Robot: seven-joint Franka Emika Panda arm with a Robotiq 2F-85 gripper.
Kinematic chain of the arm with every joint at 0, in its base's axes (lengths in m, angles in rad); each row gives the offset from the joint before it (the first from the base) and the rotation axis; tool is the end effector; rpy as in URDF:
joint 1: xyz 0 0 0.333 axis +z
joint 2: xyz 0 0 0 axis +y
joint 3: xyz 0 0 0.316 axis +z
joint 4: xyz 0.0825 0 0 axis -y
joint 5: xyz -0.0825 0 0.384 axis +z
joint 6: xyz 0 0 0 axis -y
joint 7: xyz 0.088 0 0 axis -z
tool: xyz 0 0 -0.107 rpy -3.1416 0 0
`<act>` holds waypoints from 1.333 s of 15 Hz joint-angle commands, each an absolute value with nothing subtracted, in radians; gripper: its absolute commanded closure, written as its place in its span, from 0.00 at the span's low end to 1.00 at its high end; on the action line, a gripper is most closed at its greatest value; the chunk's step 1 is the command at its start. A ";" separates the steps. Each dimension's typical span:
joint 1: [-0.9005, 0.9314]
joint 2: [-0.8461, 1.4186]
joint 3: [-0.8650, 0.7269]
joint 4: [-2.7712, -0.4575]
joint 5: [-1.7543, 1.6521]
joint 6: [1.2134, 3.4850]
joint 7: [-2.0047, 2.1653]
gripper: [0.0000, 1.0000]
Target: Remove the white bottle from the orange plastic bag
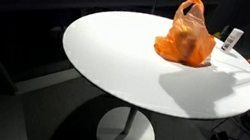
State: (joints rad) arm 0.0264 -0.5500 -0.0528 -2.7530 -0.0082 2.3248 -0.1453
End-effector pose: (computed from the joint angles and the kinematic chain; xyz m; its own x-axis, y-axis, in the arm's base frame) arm 0.3640 -0.0085 0.3894 0.9841 0.1287 0.1227 0.1301 -0.9915 -0.0032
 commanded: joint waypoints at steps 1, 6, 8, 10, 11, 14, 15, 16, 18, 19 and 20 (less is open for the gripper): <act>0.024 -0.550 -0.050 -2.752 -0.007 2.322 -0.146 0.00; 0.026 -0.541 -0.056 -2.738 -0.002 2.315 -0.151 0.00; 0.028 -0.524 -0.058 -2.709 0.005 2.300 -0.152 0.00; 0.028 -0.509 -0.055 -2.683 0.005 2.305 -0.146 0.00; 0.029 -0.495 -0.057 -2.663 0.009 2.306 -0.145 0.00; 0.026 -0.432 -0.061 -2.591 0.016 2.310 -0.144 0.00; 0.023 -0.404 -0.063 -2.564 0.016 2.317 -0.145 0.00; 0.020 -0.378 -0.065 -2.541 0.015 2.325 -0.147 0.00; 0.015 -0.316 -0.073 -2.494 0.014 2.346 -0.155 0.00; 0.009 -0.280 -0.075 -2.471 0.008 2.365 -0.157 0.00; 0.007 -0.248 -0.081 -2.450 0.012 2.377 -0.165 0.00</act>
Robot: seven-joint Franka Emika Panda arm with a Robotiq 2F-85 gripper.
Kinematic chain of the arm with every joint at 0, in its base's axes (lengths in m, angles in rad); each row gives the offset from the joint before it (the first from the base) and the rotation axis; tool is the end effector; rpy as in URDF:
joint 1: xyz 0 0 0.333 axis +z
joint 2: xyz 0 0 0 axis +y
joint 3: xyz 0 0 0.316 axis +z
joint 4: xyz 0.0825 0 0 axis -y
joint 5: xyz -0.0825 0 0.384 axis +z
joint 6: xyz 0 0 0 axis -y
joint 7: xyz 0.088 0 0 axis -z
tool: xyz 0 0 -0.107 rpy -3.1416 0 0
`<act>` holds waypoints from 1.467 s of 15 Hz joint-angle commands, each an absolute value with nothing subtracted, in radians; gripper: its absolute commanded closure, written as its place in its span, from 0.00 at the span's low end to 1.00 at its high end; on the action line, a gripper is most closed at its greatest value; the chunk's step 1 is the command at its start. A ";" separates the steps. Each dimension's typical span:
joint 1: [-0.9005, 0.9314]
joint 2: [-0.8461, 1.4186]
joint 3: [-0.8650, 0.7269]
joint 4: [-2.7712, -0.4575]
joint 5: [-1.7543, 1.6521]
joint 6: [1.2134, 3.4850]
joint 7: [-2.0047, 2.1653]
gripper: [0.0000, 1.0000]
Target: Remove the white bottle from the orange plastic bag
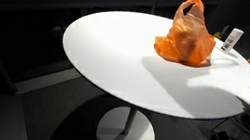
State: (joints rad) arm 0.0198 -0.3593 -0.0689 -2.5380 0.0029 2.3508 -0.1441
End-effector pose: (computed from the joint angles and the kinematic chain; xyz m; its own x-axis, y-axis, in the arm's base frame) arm 0.4330 -0.0213 0.4155 0.9806 0.0937 0.1724 0.0955 -0.9954 -0.0018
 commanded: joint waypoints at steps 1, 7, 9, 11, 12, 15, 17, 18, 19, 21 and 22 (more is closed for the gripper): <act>0.002 -0.212 -0.085 -2.430 0.010 2.398 -0.170 0.00; -0.014 -0.006 -0.109 -2.280 0.084 2.417 -0.292 0.00; -0.029 0.050 -0.104 -2.228 0.102 2.410 -0.324 0.00; -0.045 0.098 -0.096 -2.184 0.105 2.411 -0.342 0.00; -0.050 0.115 -0.093 -2.165 0.093 2.406 -0.329 0.00; -0.052 0.088 -0.084 -2.219 0.078 2.428 -0.299 0.00; -0.051 0.087 -0.082 -2.221 0.078 2.428 -0.299 0.00; -0.050 0.090 -0.080 -2.227 0.070 2.467 -0.296 0.00; -0.049 0.096 -0.076 -2.228 0.075 2.482 -0.308 0.00; -0.050 0.117 -0.070 -2.227 0.077 2.530 -0.314 0.00; -0.050 0.127 -0.066 -2.226 0.081 2.549 -0.317 0.00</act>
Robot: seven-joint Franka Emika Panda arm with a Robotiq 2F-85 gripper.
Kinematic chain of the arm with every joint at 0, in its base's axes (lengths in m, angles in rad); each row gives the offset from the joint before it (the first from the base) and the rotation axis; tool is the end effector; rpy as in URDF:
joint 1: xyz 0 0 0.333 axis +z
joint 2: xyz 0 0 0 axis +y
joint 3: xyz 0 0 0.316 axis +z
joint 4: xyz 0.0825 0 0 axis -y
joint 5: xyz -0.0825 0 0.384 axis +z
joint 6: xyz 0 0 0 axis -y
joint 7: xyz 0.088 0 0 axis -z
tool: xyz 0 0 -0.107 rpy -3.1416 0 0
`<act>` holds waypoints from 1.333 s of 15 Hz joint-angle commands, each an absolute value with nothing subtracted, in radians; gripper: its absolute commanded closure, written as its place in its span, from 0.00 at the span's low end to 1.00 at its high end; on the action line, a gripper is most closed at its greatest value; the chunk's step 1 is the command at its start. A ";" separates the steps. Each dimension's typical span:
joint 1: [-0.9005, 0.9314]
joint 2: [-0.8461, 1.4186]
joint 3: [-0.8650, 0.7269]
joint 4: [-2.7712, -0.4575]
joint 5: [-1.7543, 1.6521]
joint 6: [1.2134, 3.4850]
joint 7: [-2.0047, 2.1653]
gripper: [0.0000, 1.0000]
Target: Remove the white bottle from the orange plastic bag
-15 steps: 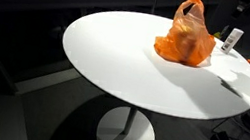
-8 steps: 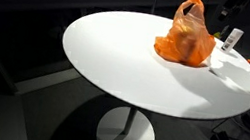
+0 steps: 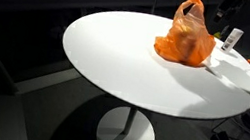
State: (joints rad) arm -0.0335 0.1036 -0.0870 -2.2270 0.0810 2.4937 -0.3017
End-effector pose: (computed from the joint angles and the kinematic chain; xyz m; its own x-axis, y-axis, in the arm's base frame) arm 0.5501 -0.0667 0.3430 0.9783 0.1198 0.1689 0.1215 -0.9926 0.0005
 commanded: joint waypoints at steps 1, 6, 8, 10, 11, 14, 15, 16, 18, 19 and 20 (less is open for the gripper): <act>-0.051 0.140 -0.061 -2.223 0.083 2.565 -0.316 0.00; -0.059 0.203 -0.036 -2.209 0.089 2.629 -0.328 0.00; -0.068 0.224 -0.024 -2.203 0.098 2.643 -0.338 0.00; -0.079 0.240 -0.009 -2.198 0.107 2.657 -0.351 0.00; -0.084 0.248 -0.003 -2.196 0.105 2.669 -0.356 0.00; -0.104 0.271 0.023 -2.188 0.125 2.693 -0.386 0.00; -0.111 0.279 0.033 -2.184 0.132 2.697 -0.395 0.00; -0.113 0.286 0.039 -2.181 0.131 2.701 -0.396 0.00; -0.118 0.299 0.051 -2.174 0.131 2.706 -0.400 0.00; -0.119 0.305 0.057 -2.170 0.128 2.708 -0.398 0.00; -0.119 0.311 0.060 -2.165 0.124 2.712 -0.395 0.00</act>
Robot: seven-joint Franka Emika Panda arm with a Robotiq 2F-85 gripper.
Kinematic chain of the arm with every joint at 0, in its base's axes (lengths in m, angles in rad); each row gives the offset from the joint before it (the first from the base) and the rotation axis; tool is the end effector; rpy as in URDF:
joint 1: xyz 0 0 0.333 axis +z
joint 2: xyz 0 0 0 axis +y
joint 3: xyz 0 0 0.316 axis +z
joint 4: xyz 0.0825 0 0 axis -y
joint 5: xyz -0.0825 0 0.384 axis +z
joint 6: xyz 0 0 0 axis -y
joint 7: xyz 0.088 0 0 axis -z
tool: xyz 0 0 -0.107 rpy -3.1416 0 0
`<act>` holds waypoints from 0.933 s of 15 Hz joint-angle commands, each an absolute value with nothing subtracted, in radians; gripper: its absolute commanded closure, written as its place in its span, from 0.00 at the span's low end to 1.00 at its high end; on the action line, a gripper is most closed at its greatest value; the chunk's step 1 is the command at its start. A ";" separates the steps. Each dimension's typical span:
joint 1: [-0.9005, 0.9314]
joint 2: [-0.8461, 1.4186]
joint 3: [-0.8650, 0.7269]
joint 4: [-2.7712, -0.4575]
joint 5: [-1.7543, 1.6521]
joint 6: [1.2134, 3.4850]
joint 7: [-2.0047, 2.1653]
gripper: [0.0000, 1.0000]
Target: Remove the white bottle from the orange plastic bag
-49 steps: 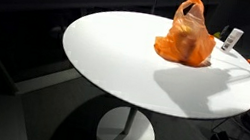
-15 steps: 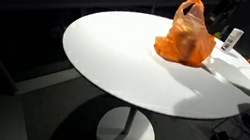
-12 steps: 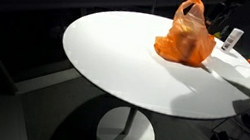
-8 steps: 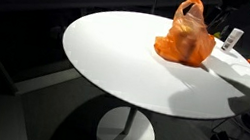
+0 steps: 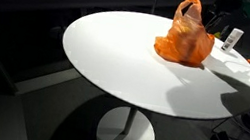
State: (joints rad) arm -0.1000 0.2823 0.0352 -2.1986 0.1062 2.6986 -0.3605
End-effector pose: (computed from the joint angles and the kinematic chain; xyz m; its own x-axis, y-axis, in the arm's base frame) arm 0.5755 -0.0412 0.2754 0.9544 0.1963 0.2248 0.2003 -0.9797 0.0048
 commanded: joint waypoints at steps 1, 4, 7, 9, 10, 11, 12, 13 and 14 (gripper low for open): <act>-0.118 0.318 0.064 -2.162 0.120 2.717 -0.393 0.00; -0.121 0.335 0.075 -2.152 0.116 2.737 -0.393 0.00; -0.126 0.354 0.087 -2.138 0.116 2.753 -0.396 0.00; -0.130 0.362 0.092 -2.131 0.113 2.764 -0.395 0.00; -0.131 0.365 0.094 -2.128 0.111 2.769 -0.394 0.11; -0.132 0.369 0.096 -2.125 0.110 2.773 -0.393 0.26; -0.133 0.370 0.098 -2.123 0.110 2.775 -0.393 0.34; -0.133 0.371 0.099 -2.121 0.109 2.776 -0.392 0.42; -0.135 0.372 0.101 -2.120 0.110 2.778 -0.393 0.51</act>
